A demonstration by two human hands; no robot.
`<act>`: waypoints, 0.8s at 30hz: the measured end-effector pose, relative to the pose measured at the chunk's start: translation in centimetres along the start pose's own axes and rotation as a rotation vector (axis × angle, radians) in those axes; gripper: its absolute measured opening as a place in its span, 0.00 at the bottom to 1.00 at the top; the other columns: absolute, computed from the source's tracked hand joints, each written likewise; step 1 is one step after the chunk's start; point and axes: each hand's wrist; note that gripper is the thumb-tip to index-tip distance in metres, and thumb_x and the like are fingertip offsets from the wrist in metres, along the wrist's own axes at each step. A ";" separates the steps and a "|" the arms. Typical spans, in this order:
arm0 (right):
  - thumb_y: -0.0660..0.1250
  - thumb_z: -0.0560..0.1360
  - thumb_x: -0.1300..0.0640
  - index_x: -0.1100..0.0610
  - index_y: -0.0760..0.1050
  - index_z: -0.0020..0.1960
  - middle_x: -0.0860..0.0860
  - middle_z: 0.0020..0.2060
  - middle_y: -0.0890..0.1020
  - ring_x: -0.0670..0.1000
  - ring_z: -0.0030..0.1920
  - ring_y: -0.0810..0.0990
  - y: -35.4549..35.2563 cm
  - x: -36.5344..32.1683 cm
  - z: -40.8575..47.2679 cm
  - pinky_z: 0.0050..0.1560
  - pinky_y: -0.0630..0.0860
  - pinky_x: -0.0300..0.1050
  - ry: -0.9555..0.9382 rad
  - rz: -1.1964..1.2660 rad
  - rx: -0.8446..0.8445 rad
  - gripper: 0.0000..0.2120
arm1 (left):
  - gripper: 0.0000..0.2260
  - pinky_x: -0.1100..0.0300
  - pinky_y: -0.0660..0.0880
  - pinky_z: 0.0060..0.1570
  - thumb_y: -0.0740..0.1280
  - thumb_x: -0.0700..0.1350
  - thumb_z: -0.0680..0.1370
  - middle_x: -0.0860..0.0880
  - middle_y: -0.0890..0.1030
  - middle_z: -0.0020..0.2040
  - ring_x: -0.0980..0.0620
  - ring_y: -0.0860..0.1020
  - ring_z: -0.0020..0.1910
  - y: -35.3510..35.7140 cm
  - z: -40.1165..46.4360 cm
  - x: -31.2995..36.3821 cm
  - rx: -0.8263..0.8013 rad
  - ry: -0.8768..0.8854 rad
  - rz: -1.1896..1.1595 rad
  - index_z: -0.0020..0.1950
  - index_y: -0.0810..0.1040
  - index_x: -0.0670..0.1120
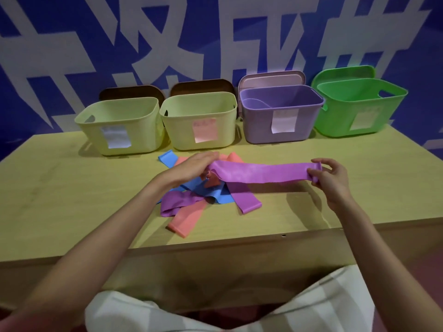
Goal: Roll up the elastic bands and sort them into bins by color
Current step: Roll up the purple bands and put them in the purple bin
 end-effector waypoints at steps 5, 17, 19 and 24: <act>0.65 0.72 0.72 0.62 0.71 0.51 0.57 0.36 0.77 0.48 0.27 0.77 -1.1 -0.2 -0.4 0.23 0.76 0.39 -0.003 -0.056 0.080 0.10 | 0.12 0.59 0.67 0.45 0.59 0.36 0.77 0.44 0.76 0.52 0.49 0.73 0.47 0.9 4.6 1.5 0.182 0.115 0.304 0.60 0.73 0.40; 0.70 0.70 0.69 0.59 0.76 0.39 0.53 0.33 0.78 0.53 0.34 0.78 -0.5 2.1 -1.4 0.34 0.76 0.47 -0.082 -0.405 -0.062 0.07 | 0.08 0.50 0.72 0.44 0.64 0.36 0.75 0.41 0.79 0.52 0.40 0.77 0.51 5.2 17.1 6.2 0.561 0.136 0.449 0.54 0.72 0.40; 0.69 0.71 0.68 0.60 0.78 0.38 0.52 0.31 0.79 0.48 0.31 0.76 -0.1 2.3 -1.7 0.32 0.73 0.38 -0.052 -0.429 -0.124 0.06 | 0.09 0.50 0.72 0.42 0.66 0.36 0.75 0.41 0.80 0.51 0.39 0.78 0.50 5.6 17.7 5.9 0.566 0.100 0.449 0.54 0.72 0.40; 0.69 0.72 0.65 0.57 0.79 0.35 0.54 0.31 0.80 0.48 0.32 0.76 0.4 3.0 -2.1 0.36 0.72 0.41 -0.017 -0.455 -0.222 0.08 | 0.05 0.50 0.72 0.44 0.66 0.36 0.75 0.41 0.81 0.51 0.40 0.77 0.51 7.2 18.1 5.5 0.543 0.083 0.487 0.50 0.76 0.41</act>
Point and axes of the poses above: each hand's wrist, its own z-axis towards the middle knuckle, its own y-axis out of the palm, x = y × z
